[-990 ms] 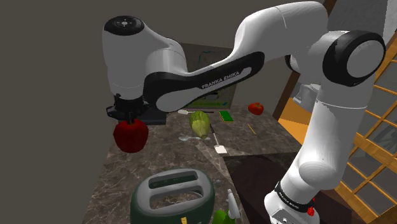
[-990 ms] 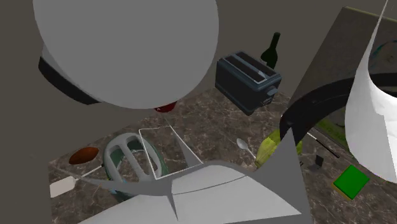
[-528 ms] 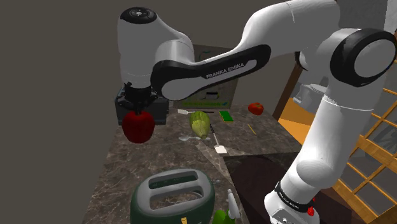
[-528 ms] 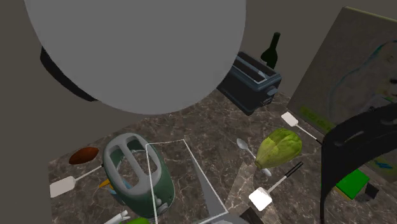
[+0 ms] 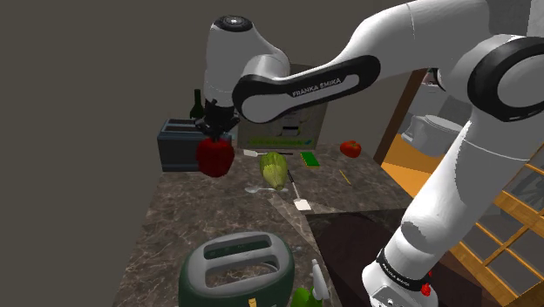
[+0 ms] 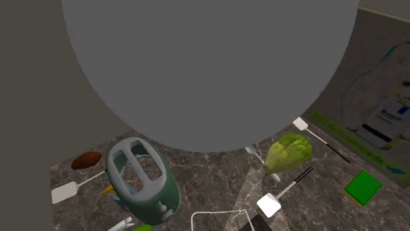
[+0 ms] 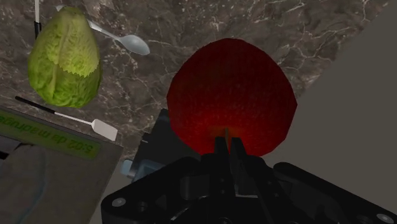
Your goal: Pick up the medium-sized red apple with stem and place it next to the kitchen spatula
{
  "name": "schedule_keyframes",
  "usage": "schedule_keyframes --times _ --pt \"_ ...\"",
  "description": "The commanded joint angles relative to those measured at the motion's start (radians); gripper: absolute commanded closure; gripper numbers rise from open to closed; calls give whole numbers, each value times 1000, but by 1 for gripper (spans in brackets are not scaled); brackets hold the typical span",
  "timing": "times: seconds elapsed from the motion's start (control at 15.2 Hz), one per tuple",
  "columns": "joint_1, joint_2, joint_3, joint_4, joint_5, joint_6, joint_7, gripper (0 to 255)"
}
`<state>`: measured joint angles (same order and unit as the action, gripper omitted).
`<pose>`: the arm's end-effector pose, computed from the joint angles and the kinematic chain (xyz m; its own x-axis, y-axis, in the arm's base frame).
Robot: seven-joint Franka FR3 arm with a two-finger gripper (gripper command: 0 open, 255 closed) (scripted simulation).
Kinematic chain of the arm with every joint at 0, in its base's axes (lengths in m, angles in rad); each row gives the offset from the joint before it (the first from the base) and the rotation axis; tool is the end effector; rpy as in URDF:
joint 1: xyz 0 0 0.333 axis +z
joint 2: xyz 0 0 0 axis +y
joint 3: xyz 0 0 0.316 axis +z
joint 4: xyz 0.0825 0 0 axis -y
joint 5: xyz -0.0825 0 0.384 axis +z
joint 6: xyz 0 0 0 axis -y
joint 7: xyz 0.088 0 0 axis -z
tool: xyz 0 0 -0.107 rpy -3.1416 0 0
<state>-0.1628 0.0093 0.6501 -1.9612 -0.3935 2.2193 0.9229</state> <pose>0.5218 0.2615 0.4960 0.8921 -0.2051 0.4025 -0.2432 -0.9689 0.0453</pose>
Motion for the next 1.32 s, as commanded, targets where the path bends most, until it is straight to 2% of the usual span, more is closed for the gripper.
schedule_keyframes --times 0.0,0.59,1.25 --pt "-28 -25 -26 -38 28 39 -59 255" --pt "-128 -55 -146 -86 117 128 -311 255" --pt "-233 13 -261 -26 183 174 -570 255"
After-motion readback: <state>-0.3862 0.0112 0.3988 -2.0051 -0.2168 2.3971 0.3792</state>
